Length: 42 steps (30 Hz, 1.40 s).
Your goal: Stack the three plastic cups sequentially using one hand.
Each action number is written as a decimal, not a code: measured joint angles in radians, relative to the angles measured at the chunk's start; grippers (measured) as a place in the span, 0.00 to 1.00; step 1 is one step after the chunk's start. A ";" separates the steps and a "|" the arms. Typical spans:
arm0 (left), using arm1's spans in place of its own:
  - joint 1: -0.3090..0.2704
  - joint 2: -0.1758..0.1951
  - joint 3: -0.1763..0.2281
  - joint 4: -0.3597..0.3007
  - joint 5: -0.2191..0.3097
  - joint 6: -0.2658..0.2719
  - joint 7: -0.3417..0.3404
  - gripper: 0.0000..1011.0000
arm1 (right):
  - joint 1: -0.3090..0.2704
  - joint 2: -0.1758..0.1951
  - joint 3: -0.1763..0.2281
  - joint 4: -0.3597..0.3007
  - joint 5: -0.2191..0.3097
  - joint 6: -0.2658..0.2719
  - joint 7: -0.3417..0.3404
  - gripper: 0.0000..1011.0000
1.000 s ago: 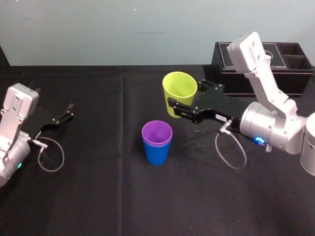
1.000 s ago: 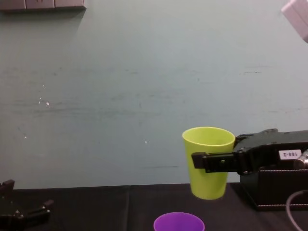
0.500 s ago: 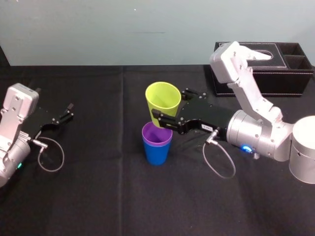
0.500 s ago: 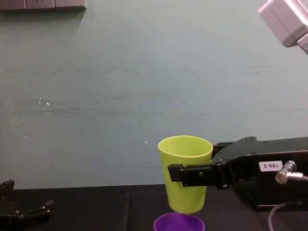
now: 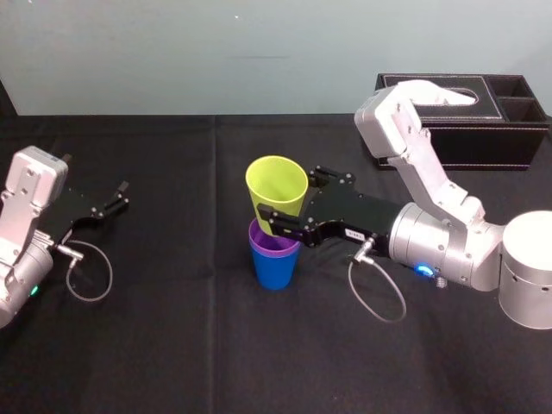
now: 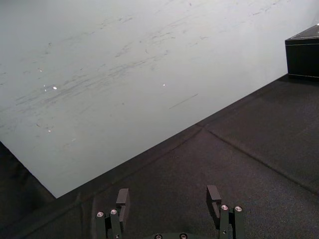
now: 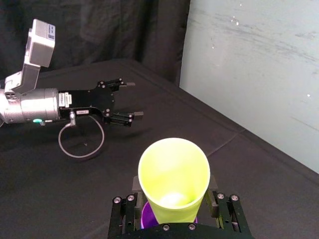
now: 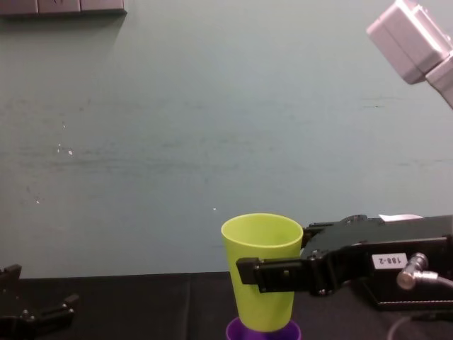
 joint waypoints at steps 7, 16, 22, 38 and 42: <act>0.000 0.000 0.000 0.000 0.000 0.000 0.000 1.00 | -0.002 -0.002 -0.007 0.011 0.008 -0.003 0.007 0.72; 0.000 0.000 0.000 0.000 0.000 0.000 0.000 1.00 | -0.002 -0.002 -0.012 0.019 0.013 -0.005 0.007 0.72; 0.000 0.000 0.000 0.000 0.000 0.000 0.000 1.00 | -0.002 -0.003 -0.013 0.027 0.016 -0.008 0.006 0.72; 0.000 0.000 0.000 0.000 0.000 0.000 0.000 1.00 | 0.001 -0.009 -0.019 0.055 0.028 -0.011 0.005 0.72; 0.000 0.000 0.000 0.000 0.000 0.000 0.000 1.00 | 0.001 -0.008 -0.020 0.057 0.029 -0.011 0.005 0.72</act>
